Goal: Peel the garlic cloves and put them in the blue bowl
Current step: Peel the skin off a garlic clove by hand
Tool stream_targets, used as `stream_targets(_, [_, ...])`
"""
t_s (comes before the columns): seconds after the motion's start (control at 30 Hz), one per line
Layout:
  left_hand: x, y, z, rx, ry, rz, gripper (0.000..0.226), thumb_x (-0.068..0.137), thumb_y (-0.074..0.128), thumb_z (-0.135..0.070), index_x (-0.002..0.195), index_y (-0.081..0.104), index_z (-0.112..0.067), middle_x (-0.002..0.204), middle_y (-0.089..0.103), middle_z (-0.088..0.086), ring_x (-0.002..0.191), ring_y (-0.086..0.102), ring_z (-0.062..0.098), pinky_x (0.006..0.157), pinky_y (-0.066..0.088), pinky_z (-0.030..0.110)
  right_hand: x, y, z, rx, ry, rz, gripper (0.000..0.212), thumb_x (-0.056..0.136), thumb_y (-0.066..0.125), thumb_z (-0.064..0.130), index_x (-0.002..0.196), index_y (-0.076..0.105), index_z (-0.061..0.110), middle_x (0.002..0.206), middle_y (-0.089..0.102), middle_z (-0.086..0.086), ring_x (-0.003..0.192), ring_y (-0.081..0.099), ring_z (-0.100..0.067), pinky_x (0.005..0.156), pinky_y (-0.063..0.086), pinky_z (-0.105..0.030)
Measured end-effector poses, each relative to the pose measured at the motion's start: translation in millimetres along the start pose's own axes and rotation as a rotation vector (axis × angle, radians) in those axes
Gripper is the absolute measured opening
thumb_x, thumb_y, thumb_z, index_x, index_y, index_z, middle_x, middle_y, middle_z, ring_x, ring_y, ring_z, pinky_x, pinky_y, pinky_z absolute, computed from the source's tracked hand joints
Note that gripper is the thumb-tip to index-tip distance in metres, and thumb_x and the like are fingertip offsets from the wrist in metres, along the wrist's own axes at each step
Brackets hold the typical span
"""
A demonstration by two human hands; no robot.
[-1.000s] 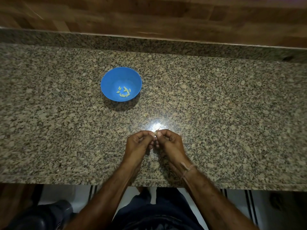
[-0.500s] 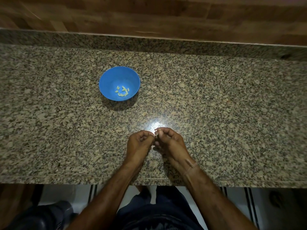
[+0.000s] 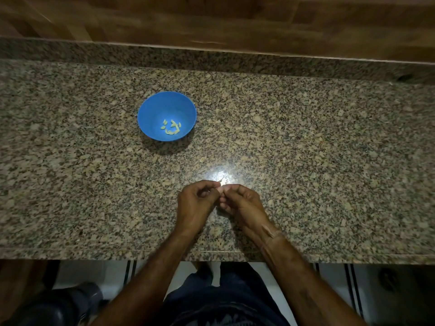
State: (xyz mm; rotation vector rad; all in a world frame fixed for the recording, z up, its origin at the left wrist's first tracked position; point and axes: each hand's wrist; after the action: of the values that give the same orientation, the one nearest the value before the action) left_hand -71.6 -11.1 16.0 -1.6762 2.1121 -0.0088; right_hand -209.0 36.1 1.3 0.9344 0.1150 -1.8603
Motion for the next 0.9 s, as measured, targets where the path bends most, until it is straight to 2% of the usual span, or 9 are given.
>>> stream_targets(0.1, [-2.3, -0.5, -2.2, 0.079, 0.081, -0.031, 0.008, 0.092, 0.076, -0.015, 0.096, 0.081, -0.019, 0.083, 0.078, -0.01, 0.078, 0.074, 0.004, 0.07, 0.06, 0.021, -2.4, -0.2, 2.0, -0.153, -0.098, 0.001, 0.017, 0.102, 0.066, 0.009, 0.106, 0.071, -0.007, 0.086, 0.07, -0.019, 0.077, 0.065, -0.027, 0.09, 0.057, -0.059])
stream_targets(0.17, [-3.9, -2.0, -4.5, 0.114, 0.111, -0.052, 0.005, 0.091, 0.077, -0.018, 0.093, 0.082, -0.02, 0.081, 0.078, -0.012, 0.075, 0.072, 0.001, 0.069, 0.058, 0.019, -3.8, -1.6, 3.1, -0.224, -0.162, 0.018, 0.016, 0.102, 0.068, 0.011, 0.105, 0.072, -0.004, 0.087, 0.072, -0.023, 0.081, 0.067, -0.032, 0.089, 0.058, -0.064])
stream_targets(0.27, [-4.3, -4.9, -6.0, 0.139, 0.122, -0.064, 0.006, 0.09, 0.078, -0.02, 0.09, 0.082, -0.024, 0.078, 0.077, -0.015, 0.073, 0.072, 0.0, 0.067, 0.058, 0.02, -5.8, -1.9, 4.1, -0.349, -0.295, 0.015, 0.01, 0.097, 0.076, 0.014, 0.102, 0.077, 0.006, 0.091, 0.077, -0.021, 0.084, 0.074, -0.037, 0.086, 0.062, -0.061])
stream_targets(0.37, [-3.3, -5.9, -6.4, 0.151, 0.133, -0.057, 0.004, 0.088, 0.08, -0.024, 0.09, 0.083, -0.024, 0.079, 0.076, -0.015, 0.073, 0.072, 0.001, 0.068, 0.059, 0.023, -5.8, -1.4, 5.1, -0.498, -0.442, -0.02, 0.003, 0.095, 0.078, 0.014, 0.097, 0.08, 0.013, 0.087, 0.079, -0.007, 0.081, 0.078, -0.03, 0.078, 0.065, -0.054])
stream_targets(0.47, [-2.8, -7.7, -9.0, 0.138, 0.13, -0.041, 0.005, 0.087, 0.081, -0.024, 0.09, 0.084, -0.022, 0.079, 0.077, -0.014, 0.074, 0.072, 0.001, 0.069, 0.058, 0.021, -6.7, 0.8, 6.6, -0.552, -0.512, -0.026, 0.004, 0.095, 0.076, 0.011, 0.095, 0.08, 0.013, 0.085, 0.079, -0.003, 0.077, 0.077, -0.024, 0.076, 0.064, -0.049])
stream_targets(0.57, [-3.4, -10.7, -11.4, 0.066, 0.115, -0.005, 0.006, 0.089, 0.08, -0.018, 0.091, 0.083, -0.022, 0.079, 0.078, -0.013, 0.077, 0.074, 0.003, 0.07, 0.058, 0.018, -4.8, -0.1, 4.9, -0.498, -0.479, -0.041, 0.004, 0.095, 0.077, 0.01, 0.096, 0.081, 0.011, 0.088, 0.08, -0.005, 0.083, 0.079, -0.025, 0.08, 0.065, -0.052])
stream_targets(0.7, [-5.5, -11.6, -9.7, 0.038, 0.121, 0.01, 0.018, 0.091, 0.077, -0.013, 0.088, 0.08, -0.031, 0.081, 0.078, -0.017, 0.078, 0.073, 0.002, 0.07, 0.055, 0.015, -2.6, -3.5, 0.6, -0.422, -0.428, -0.033, 0.006, 0.093, 0.079, 0.013, 0.098, 0.082, 0.012, 0.094, 0.081, -0.008, 0.092, 0.078, -0.031, 0.088, 0.062, -0.059])
stream_targets(0.83, [-3.5, -9.2, -6.2, 0.079, 0.094, -0.044, 0.01, 0.087, 0.08, -0.017, 0.085, 0.081, -0.027, 0.076, 0.076, -0.014, 0.073, 0.072, 0.003, 0.066, 0.057, 0.019, -2.2, -2.5, -0.4, -0.443, -0.45, -0.025, 0.006, 0.093, 0.079, 0.01, 0.097, 0.082, 0.012, 0.092, 0.081, -0.006, 0.09, 0.078, -0.027, 0.088, 0.062, -0.057])
stream_targets(0.9, [-1.2, -6.8, -3.0, 0.096, 0.069, -0.057, 0.009, 0.086, 0.081, -0.017, 0.081, 0.079, -0.025, 0.072, 0.075, -0.012, 0.066, 0.07, 0.004, 0.06, 0.054, 0.018, -1.9, -0.1, -0.6, -0.367, -0.401, -0.009, 0.007, 0.093, 0.078, 0.01, 0.099, 0.081, 0.01, 0.095, 0.08, -0.012, 0.093, 0.077, -0.035, 0.089, 0.061, -0.061])
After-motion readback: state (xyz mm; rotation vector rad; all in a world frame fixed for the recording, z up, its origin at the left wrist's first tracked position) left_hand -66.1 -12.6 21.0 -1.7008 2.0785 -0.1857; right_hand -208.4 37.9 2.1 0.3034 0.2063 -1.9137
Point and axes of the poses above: each hand's wrist, its own x-axis towards the middle knuckle, its own y-axis out of the palm, z = x × y
